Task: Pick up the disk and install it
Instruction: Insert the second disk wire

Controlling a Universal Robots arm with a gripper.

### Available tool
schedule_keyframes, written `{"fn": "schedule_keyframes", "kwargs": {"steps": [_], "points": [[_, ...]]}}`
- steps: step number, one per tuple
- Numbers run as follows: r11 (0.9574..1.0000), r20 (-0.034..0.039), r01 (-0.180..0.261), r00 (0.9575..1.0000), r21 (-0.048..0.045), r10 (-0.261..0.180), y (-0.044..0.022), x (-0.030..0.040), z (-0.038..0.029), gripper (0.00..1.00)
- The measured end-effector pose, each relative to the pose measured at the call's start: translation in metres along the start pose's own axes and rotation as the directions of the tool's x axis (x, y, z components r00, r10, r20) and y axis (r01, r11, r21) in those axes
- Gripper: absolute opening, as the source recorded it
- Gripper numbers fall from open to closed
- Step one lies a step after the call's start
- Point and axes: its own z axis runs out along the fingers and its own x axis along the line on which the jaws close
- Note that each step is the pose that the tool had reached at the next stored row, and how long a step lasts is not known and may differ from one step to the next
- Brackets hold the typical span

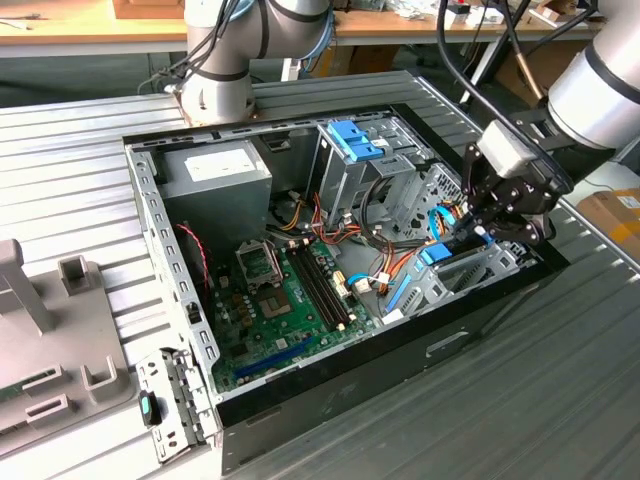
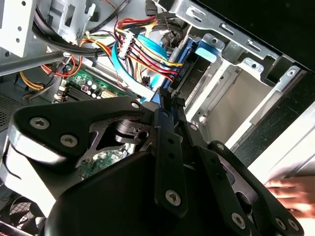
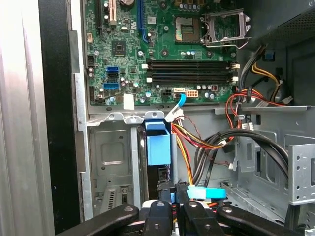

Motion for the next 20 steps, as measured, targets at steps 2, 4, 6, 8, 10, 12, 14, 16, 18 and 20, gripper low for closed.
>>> {"fn": "schedule_keyframes", "kwargs": {"steps": [2, 4, 6, 8, 10, 12, 14, 16, 18, 20], "points": [[1.0, 0.0295, 0.0, 0.9996, -0.0017, 0.001, -0.0001, 0.0, 0.0, 0.16], [1.0, 0.0304, -0.001, 0.9995, -0.002, 0.001, -0.0018, 0.0008, 0.0, 0.16], [1.0, 0.0305, -0.004, 0.9995, -0.0016, 0.004, -0.0042, 0.0016, 0.0002, 0.16], [1.0, 0.0309, -0.005, 0.9995, -0.0015, 0.005, -0.0044, 0.0033, -0.0001, 0.16], [1.0, 0.0315, -0.005, 0.9995, -0.0015, 0.005, -0.0047, 0.007, -0.0007, 0.16], [1.0, 0.0353, -0.005, 0.9994, -0.0017, 0.005, -0.0048, 0.0089, -0.001, 0.16], [1.0, 0.0589, -0.006, 0.9982, -0.0034, 0.006, -0.0047, 0.0103, -0.0012, 0.16], [1.0, 0.0644, -0.006, 0.9979, -0.0038, 0.006, -0.0046, 0.0113, -0.0014, 0.16], [1.0, 0.0644, -0.007, 0.9979, -0.0037, 0.007, -0.0047, 0.0137, -0.0013, 0.16], [1.0, 0.0642, -0.008, 0.9979, -0.0035, 0.008, -0.0048, 0.0147, 0.0003, 0.16]]}}
